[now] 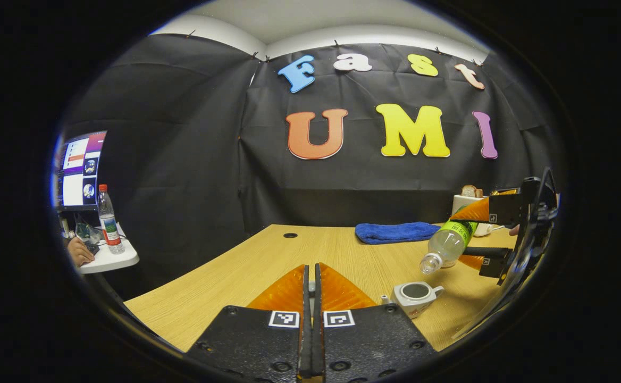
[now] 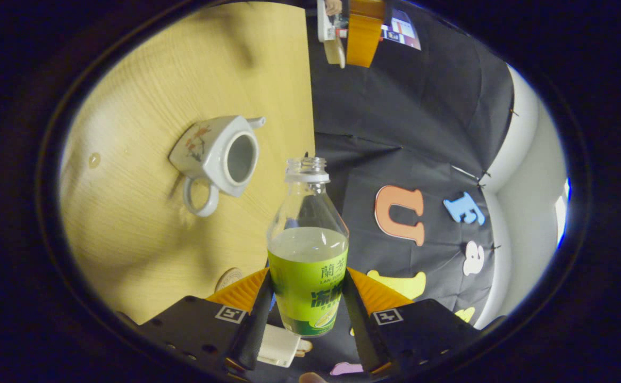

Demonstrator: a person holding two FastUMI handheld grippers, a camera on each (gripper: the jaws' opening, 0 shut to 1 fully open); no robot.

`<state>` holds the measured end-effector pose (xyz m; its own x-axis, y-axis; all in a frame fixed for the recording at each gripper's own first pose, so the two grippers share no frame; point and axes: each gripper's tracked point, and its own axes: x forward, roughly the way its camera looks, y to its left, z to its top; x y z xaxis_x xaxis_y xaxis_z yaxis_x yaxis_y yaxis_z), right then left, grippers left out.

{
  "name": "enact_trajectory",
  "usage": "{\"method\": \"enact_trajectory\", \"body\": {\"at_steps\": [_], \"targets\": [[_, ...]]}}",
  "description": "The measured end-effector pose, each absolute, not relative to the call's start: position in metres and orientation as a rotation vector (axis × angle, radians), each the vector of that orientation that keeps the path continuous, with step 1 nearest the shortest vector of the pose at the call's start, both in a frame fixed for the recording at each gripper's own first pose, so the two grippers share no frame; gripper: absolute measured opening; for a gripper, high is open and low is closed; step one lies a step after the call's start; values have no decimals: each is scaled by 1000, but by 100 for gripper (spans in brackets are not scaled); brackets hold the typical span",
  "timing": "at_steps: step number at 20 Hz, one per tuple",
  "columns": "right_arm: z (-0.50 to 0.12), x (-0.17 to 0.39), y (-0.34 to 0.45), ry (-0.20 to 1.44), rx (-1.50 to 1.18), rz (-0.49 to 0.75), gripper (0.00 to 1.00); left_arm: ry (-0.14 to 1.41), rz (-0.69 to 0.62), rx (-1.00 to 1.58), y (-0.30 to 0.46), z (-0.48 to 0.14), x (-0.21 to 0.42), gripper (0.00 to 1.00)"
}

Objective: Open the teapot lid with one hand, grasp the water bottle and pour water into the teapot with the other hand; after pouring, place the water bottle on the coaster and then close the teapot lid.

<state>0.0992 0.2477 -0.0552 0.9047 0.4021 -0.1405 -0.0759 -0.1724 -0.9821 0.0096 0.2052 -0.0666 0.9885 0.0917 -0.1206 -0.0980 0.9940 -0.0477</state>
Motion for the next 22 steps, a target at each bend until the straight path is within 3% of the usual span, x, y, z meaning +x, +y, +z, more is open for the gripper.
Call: {"method": "enact_trajectory", "body": {"at_steps": [10, 17, 22], "targets": [[-21, 104, 205, -103, -1134, 425, 71, 97, 22, -23, 165, -53, 14, 2], [10, 146, 172, 57, -503, 401, 70, 92, -48, -35, 130, -48, 17, 2], [2, 175, 170, 75, -229, 405, 71, 89, -59, -40, 126, -49, 20, 2]]}}
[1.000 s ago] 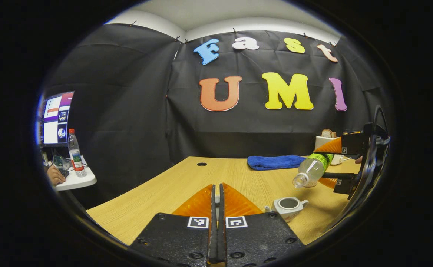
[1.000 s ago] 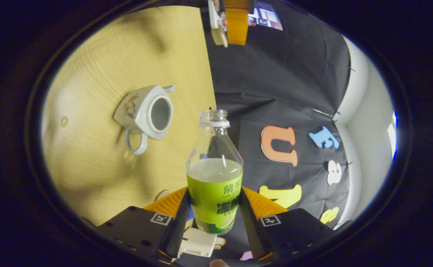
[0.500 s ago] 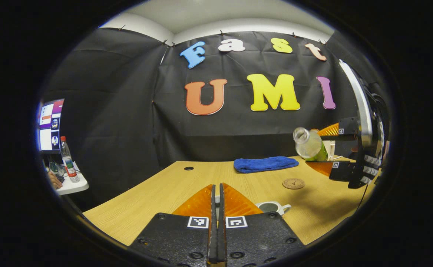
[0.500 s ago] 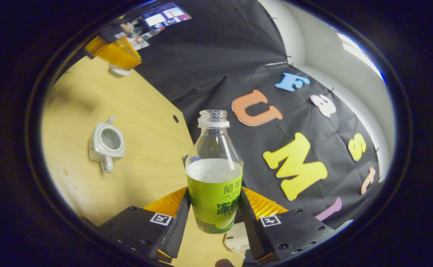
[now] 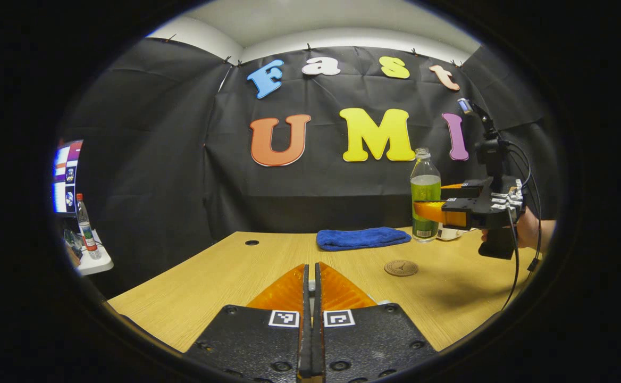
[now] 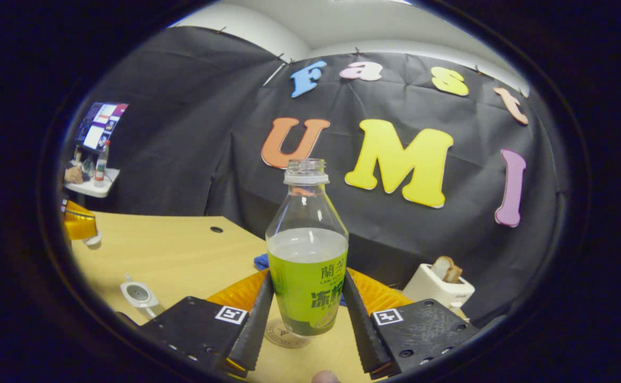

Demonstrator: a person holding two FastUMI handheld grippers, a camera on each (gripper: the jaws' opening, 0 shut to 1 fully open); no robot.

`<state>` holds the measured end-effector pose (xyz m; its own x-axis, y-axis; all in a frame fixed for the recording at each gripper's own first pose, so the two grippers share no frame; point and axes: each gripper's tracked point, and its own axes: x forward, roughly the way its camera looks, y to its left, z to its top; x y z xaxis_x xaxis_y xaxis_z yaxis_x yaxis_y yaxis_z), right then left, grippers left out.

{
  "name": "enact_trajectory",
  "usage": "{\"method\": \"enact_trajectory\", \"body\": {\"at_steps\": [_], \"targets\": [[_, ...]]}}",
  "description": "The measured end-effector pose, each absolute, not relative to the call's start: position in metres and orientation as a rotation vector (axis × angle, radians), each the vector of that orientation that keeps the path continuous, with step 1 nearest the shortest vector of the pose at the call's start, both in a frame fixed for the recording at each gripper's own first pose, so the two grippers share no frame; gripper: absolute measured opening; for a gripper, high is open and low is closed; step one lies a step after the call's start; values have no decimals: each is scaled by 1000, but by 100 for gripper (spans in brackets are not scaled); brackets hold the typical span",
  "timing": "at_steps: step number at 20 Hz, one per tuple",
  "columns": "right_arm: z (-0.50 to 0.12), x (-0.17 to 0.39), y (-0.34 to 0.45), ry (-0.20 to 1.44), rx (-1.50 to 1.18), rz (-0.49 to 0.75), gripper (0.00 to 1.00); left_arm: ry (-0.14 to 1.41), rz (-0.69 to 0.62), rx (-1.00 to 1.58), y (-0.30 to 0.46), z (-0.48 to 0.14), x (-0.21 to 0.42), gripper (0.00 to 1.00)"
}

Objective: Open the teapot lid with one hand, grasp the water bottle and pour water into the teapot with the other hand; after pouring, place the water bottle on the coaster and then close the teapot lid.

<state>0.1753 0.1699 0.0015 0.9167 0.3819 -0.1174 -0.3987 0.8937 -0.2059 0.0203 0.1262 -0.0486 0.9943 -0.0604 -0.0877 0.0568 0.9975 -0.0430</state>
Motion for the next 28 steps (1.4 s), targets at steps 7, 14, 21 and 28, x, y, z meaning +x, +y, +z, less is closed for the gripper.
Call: {"method": "enact_trajectory", "body": {"at_steps": [7, 14, 21, 28], "targets": [[-54, 210, 172, 223, -28, 389, 71, 75, -62, -38, 127, -45, 19, 2], [-96, 230, 173, 307, -6, 362, 71, 80, -59, -34, 129, -50, 22, 2], [-99, 231, 175, 313, 4, 354, 73, 88, -61, -35, 128, -54, 22, 2], [-83, 208, 164, 318, 74, 360, 97, 77, -60, -53, 118, -54, 27, 3]]}}
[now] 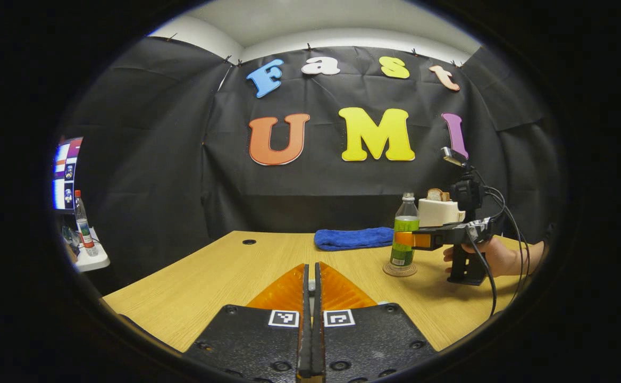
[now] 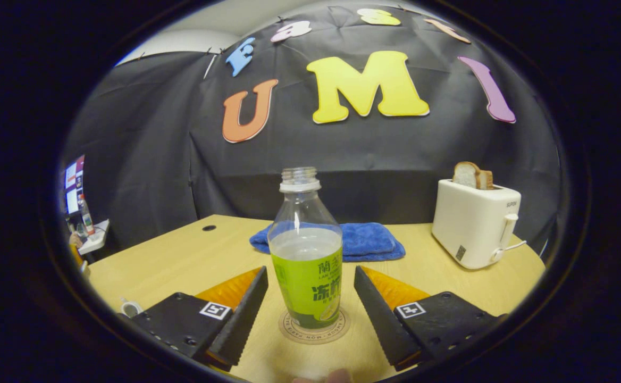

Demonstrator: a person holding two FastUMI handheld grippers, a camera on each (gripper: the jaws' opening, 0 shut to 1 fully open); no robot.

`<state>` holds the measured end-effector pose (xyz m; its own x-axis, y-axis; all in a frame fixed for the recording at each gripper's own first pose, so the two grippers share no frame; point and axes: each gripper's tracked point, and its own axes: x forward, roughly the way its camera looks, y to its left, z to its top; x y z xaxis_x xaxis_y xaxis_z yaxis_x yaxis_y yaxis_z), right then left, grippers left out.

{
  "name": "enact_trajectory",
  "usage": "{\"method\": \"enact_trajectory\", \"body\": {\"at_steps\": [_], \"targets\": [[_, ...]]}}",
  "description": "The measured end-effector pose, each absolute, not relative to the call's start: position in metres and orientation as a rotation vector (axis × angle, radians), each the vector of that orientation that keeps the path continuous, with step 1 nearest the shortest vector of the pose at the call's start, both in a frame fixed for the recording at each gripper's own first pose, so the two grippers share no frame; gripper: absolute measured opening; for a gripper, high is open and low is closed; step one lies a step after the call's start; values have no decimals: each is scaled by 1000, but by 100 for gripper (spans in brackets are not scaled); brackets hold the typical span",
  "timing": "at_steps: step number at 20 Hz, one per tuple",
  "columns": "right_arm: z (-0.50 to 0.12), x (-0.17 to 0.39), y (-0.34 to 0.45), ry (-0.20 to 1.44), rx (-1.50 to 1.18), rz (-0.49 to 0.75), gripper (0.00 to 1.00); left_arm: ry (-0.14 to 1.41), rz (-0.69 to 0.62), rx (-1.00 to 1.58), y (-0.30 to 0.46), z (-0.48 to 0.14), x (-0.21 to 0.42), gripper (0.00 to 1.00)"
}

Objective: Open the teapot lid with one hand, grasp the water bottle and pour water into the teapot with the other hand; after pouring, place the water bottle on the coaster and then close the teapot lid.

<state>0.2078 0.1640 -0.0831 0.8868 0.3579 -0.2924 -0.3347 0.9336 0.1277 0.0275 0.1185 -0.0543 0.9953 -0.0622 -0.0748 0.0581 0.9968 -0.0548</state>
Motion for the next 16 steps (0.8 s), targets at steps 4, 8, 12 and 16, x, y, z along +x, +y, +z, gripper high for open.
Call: {"method": "enact_trajectory", "body": {"at_steps": [4, 8, 12, 16], "targets": [[-60, 169, 131, 277, 80, 343, 96, 90, -103, -89, 97, -62, 37, 3], [-50, 128, 97, 233, 41, 319, 96, 110, -130, -85, 78, -74, 51, 3], [-49, 102, 73, 191, -9, 295, 96, 127, -146, -75, 63, -83, 60, 3], [-49, 88, 64, 167, -54, 294, 96, 147, -124, -58, 64, -92, 67, 3]]}}
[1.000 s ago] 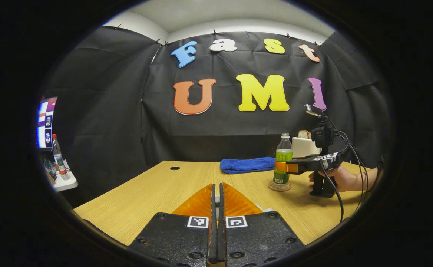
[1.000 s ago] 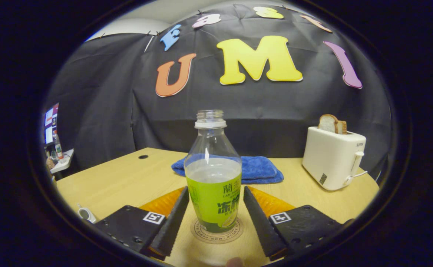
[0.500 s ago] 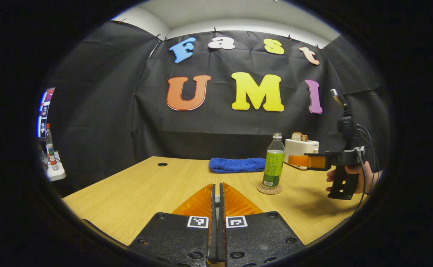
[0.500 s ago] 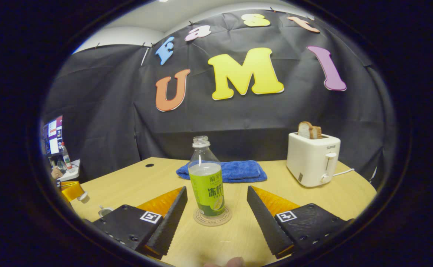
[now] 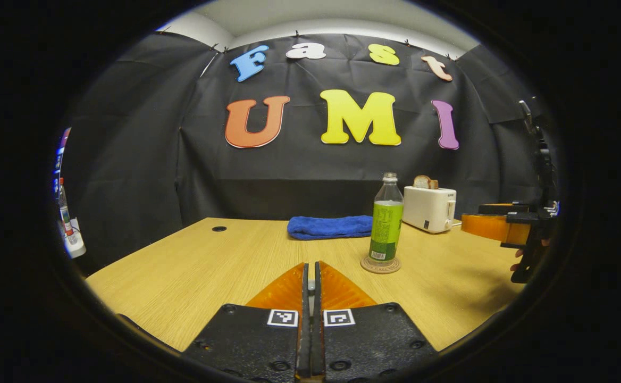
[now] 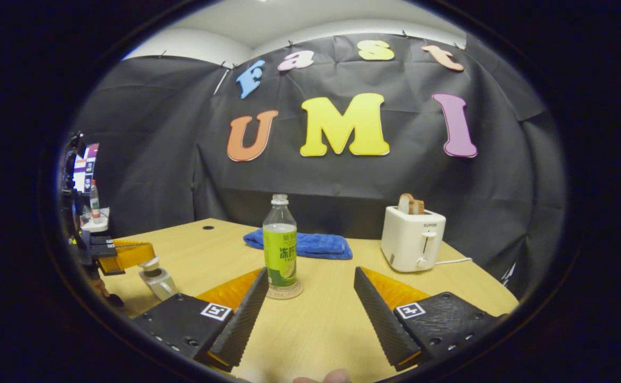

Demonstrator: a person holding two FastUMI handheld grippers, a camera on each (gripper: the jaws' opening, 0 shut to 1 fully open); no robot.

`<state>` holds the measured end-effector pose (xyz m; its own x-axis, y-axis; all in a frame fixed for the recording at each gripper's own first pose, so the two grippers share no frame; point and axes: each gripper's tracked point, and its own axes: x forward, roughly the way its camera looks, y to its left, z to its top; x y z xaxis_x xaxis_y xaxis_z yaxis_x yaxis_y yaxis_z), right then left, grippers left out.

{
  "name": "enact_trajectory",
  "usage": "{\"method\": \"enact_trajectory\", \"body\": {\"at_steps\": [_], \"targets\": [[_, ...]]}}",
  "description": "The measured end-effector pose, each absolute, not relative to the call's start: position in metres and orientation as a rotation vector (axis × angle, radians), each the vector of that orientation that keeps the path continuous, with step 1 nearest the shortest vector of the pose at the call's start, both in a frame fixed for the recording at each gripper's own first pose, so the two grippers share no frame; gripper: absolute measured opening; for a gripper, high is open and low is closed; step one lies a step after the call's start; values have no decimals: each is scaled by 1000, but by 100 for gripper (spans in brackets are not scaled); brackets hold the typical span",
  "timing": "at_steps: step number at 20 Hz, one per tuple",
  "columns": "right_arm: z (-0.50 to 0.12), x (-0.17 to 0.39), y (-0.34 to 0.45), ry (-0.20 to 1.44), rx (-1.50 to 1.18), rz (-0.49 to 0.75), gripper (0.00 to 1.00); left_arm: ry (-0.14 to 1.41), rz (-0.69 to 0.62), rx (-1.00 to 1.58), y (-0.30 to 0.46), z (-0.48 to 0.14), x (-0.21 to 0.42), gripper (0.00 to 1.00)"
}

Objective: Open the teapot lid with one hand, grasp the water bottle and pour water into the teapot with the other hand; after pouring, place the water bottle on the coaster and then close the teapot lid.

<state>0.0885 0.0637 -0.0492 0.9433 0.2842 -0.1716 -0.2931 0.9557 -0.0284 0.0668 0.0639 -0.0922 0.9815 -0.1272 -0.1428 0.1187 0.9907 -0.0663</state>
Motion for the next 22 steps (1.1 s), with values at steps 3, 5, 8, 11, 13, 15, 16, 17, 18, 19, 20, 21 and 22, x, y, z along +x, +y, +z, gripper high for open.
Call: {"method": "enact_trajectory", "body": {"at_steps": [3, 5, 8, 11, 13, 15, 16, 17, 18, 19, 20, 21, 22], "targets": [[-50, 87, 58, 158, -83, 289, 96, 158, -120, -73, 64, -97, 68, 4], [-50, 87, 59, 156, -79, 296, 95, 162, -112, -77, 67, -100, 69, 4], [-54, 89, 54, 169, -69, 287, 94, 174, -112, -91, 66, -105, 70, 4], [-54, 87, 55, 166, -73, 285, 95, 171, -110, -85, 65, -104, 69, 4], [-50, 86, 57, 150, -84, 290, 95, 174, -107, -85, 66, -106, 70, 4], [-47, 83, 60, 135, -93, 299, 94, 174, -100, -88, 67, -107, 67, 4], [-46, 82, 62, 130, -92, 306, 94, 174, -98, -85, 67, -107, 66, 4], [-46, 81, 63, 125, -94, 308, 94, 177, -94, -78, 68, -108, 66, 4], [-46, 80, 64, 122, -96, 309, 95, 182, -89, -70, 68, -110, 66, 4], [-45, 80, 64, 119, -98, 311, 95, 189, -84, -64, 68, -112, 66, 5], [-46, 79, 65, 117, -98, 313, 94, 193, -81, -67, 69, -114, 66, 5], [-46, 79, 65, 119, -96, 315, 95, 199, -81, -74, 68, -115, 65, 5], [-48, 78, 65, 122, -93, 315, 94, 202, -83, -80, 67, -117, 66, 6]]}}
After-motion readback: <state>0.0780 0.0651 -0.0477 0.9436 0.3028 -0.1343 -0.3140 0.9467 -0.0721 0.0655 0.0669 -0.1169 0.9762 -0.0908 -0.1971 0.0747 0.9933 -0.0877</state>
